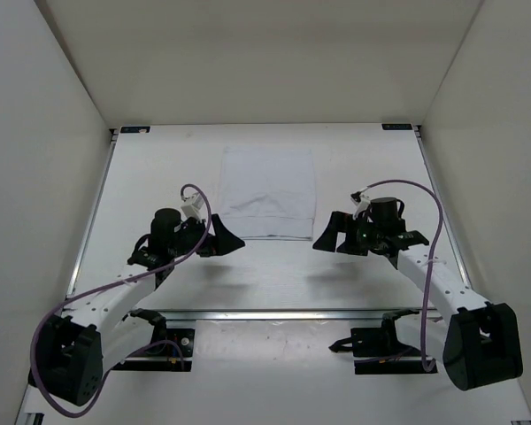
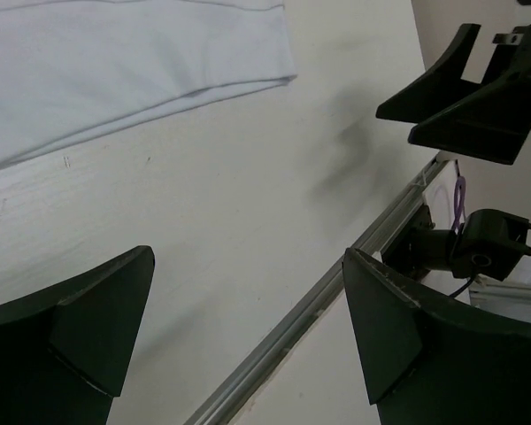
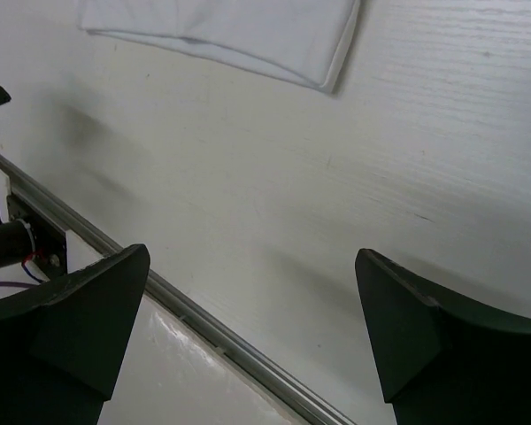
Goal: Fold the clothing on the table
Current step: Move the skirt to the center of the board
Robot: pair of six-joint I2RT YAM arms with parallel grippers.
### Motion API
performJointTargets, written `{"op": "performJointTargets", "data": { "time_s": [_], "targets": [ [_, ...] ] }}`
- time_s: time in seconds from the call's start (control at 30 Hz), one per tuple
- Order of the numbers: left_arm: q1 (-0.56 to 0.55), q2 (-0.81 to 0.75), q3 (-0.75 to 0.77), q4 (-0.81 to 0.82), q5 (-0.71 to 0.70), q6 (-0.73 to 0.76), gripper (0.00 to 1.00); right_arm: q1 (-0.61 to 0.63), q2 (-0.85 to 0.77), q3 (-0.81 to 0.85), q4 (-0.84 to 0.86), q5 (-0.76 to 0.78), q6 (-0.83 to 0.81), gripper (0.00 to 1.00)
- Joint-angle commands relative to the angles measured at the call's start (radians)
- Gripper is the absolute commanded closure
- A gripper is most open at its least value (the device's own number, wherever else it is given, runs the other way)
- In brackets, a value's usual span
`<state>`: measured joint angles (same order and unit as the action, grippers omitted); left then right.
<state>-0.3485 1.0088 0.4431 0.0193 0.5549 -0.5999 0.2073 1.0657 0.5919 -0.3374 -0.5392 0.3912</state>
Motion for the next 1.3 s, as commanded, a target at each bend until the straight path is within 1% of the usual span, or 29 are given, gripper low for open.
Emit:
{"op": "performJointTargets", "data": {
  "time_s": [0.0, 0.03, 0.1, 0.13, 0.17, 0.2, 0.23, 0.27, 0.3, 0.33, 0.4, 0.43, 0.47, 0.5, 0.53, 0.6, 0.63, 0.67, 0.8, 0.93, 0.97, 1.0, 1.03, 1.07, 1.13, 1.17, 1.2, 1.23, 1.27],
  "targets": [
    [0.037, -0.090, -0.055, 0.112, 0.057, -0.008, 0.02, 0.017, 0.031, 0.049, 0.049, -0.028, -0.025, 0.01],
    [0.028, -0.108, -0.069, 0.137, 0.036, -0.014, 0.02, 0.009, 0.036, 0.022, 0.107, -0.072, -0.023, 0.01],
    [0.011, -0.151, -0.069, 0.163, 0.019, 0.015, 0.01, -0.051, 0.049, -0.022, 0.235, -0.253, 0.062, 0.01],
    [0.013, -0.135, -0.061, 0.145, 0.016, 0.028, 0.01, -0.046, 0.048, -0.032, 0.289, -0.260, 0.083, 0.05],
    [0.026, -0.118, -0.041, 0.119, 0.034, 0.050, 0.01, -0.039, 0.060, -0.027, 0.285, -0.245, 0.083, 0.18],
    [0.045, -0.087, -0.017, 0.108, 0.062, 0.083, 0.01, -0.031, 0.066, -0.014, 0.285, -0.207, 0.065, 0.27],
    [0.052, -0.055, 0.006, 0.088, 0.066, 0.095, 0.02, -0.023, 0.077, 0.002, 0.276, -0.197, 0.054, 0.48],
    [0.063, -0.038, 0.012, 0.088, 0.083, 0.100, 0.01, -0.028, 0.098, 0.006, 0.273, -0.197, 0.055, 0.62],
    [0.075, -0.014, 0.014, 0.087, 0.094, 0.089, 0.01, -0.034, 0.129, 0.020, 0.275, -0.206, 0.063, 0.97],
    [0.080, 0.005, 0.011, 0.091, 0.088, 0.071, 0.01, -0.032, 0.141, 0.025, 0.271, -0.212, 0.064, 1.00],
    [0.071, 0.025, -0.020, 0.152, 0.082, 0.022, 0.01, -0.017, 0.181, 0.037, 0.250, -0.167, 0.052, 1.00],
    [0.071, 0.036, -0.027, 0.180, 0.076, 0.011, 0.01, -0.006, 0.185, 0.046, 0.241, -0.154, 0.038, 0.93],
    [0.068, 0.043, -0.035, 0.195, 0.063, -0.017, 0.01, 0.003, 0.191, 0.046, 0.239, -0.131, 0.038, 0.78],
    [0.068, 0.043, -0.037, 0.199, 0.042, -0.035, 0.01, 0.006, 0.189, 0.045, 0.239, -0.111, 0.047, 0.77],
    [0.081, 0.048, -0.047, 0.197, 0.045, -0.047, 0.01, 0.009, 0.186, 0.045, 0.245, -0.110, 0.048, 0.83],
    [0.107, 0.031, -0.092, 0.257, 0.050, -0.119, 0.01, 0.000, 0.206, 0.036, 0.259, -0.108, 0.057, 0.76],
    [0.118, 0.016, -0.118, 0.269, 0.043, -0.151, 0.01, 0.007, 0.204, 0.045, 0.259, -0.105, 0.049, 0.75],
    [0.126, -0.004, -0.133, 0.275, 0.033, -0.162, 0.01, 0.007, 0.214, 0.052, 0.258, -0.111, 0.048, 0.76],
    [0.121, -0.010, -0.139, 0.246, 0.020, -0.158, 0.01, 0.010, 0.226, 0.054, 0.255, -0.104, 0.060, 0.70],
    [0.152, 0.020, -0.208, 0.459, 0.137, -0.286, 0.01, 0.021, 0.228, 0.071, 0.252, -0.097, 0.054, 0.68],
    [0.146, 0.033, -0.213, 0.493, 0.152, -0.305, 0.06, 0.018, 0.229, 0.072, 0.255, -0.100, 0.051, 0.68],
    [0.143, 0.053, -0.215, 0.539, 0.160, -0.319, 0.20, 0.024, 0.229, 0.068, 0.252, -0.105, 0.066, 0.69],
    [0.143, 0.065, -0.227, 0.601, 0.181, -0.343, 0.41, 0.017, 0.218, 0.072, 0.255, -0.097, 0.057, 0.69],
    [0.147, 0.077, -0.231, 0.604, 0.180, -0.372, 0.99, 0.021, 0.217, 0.068, 0.253, -0.103, 0.063, 0.69],
    [0.155, 0.080, -0.250, 0.601, 0.160, -0.399, 1.00, 0.012, 0.212, 0.062, 0.241, -0.085, 0.061, 0.68],
    [0.161, 0.077, -0.221, 0.566, 0.130, -0.379, 1.00, 0.015, 0.220, 0.068, 0.233, -0.067, 0.057, 0.68],
    [0.169, 0.089, -0.169, 0.419, 0.113, -0.335, 0.88, 0.008, 0.217, 0.078, 0.203, -0.033, 0.058, 0.65],
    [0.172, 0.094, -0.144, 0.284, 0.070, -0.304, 0.72, 0.012, 0.226, 0.091, 0.189, -0.018, 0.054, 0.64],
    [0.166, 0.103, -0.089, 0.224, 0.007, -0.240, 0.48, 0.009, 0.238, 0.097, 0.180, 0.011, 0.046, 0.62]
  ]
}}
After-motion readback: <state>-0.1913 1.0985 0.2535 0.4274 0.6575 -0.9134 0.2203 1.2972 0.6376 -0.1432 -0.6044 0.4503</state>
